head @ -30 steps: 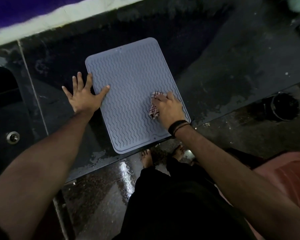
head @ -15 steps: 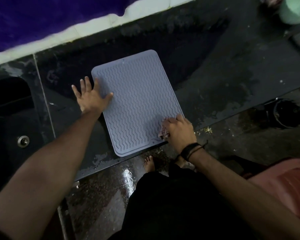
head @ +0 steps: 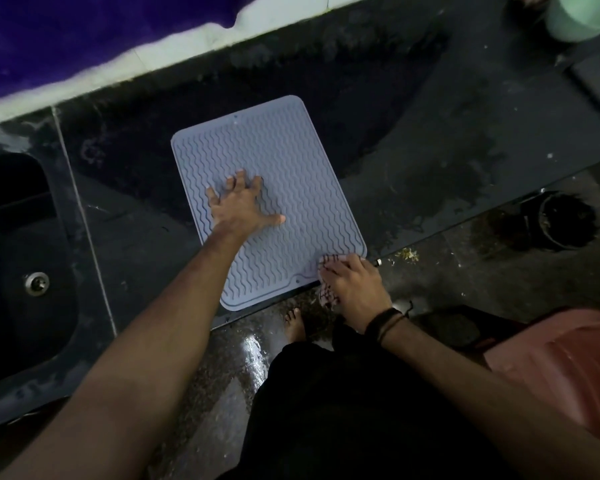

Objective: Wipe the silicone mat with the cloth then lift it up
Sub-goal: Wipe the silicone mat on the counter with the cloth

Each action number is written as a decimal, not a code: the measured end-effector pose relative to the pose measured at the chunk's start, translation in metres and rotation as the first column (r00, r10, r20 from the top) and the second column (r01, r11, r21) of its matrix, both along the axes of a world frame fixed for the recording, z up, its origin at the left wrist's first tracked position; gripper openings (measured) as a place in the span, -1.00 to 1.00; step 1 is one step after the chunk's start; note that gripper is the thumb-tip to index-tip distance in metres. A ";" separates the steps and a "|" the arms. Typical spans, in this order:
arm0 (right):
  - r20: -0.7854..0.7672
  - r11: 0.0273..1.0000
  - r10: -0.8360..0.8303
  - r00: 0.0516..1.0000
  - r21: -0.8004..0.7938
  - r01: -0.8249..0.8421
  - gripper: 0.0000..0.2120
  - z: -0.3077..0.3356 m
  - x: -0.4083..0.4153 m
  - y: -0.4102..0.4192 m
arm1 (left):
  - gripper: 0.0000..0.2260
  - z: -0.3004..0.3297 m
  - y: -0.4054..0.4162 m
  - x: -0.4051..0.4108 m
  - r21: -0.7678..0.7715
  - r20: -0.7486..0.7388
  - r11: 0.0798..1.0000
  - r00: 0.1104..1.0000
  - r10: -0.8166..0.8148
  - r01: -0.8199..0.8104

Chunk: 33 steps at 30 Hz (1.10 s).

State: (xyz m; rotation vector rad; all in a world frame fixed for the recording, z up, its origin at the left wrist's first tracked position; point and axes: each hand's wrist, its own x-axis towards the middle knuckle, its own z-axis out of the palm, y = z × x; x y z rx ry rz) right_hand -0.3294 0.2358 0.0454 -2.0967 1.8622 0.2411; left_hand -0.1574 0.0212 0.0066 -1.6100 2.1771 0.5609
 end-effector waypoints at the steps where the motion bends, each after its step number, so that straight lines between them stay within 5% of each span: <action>1: -0.010 1.000 -0.016 1.000 0.006 0.016 -0.66 0.003 -0.004 0.001 | -0.04 0.001 0.001 -0.003 0.006 -0.002 1.000 1.000 0.006 -0.006; 5: -0.012 0.983 -0.155 0.988 -0.105 0.153 -0.71 0.012 -0.021 -0.030 | -0.03 0.001 0.000 -0.007 0.050 -0.056 0.996 0.996 0.073 -0.070; 9: 0.090 0.963 -0.220 0.971 -0.138 0.230 -0.53 -0.002 -0.024 -0.086 | 0.08 -0.007 0.002 -0.007 0.122 -0.113 0.984 0.983 0.146 -0.132; 21: 0.096 0.980 -0.101 0.990 -0.165 0.116 -0.60 -0.012 -0.041 -0.004 | -0.05 -0.030 0.020 -0.008 0.023 -0.170 0.982 0.967 0.188 -0.187; 28: 0.126 0.950 -0.219 0.967 -0.197 0.241 -0.53 -0.003 -0.028 -0.053 | -0.04 -0.030 0.019 -0.010 0.033 -0.159 0.979 0.966 0.206 -0.203; 33: 0.062 0.980 -0.162 0.985 -0.105 0.168 -0.55 -0.024 -0.003 -0.069 | -0.03 -0.027 0.018 -0.012 0.039 -0.128 0.977 0.969 0.212 -0.208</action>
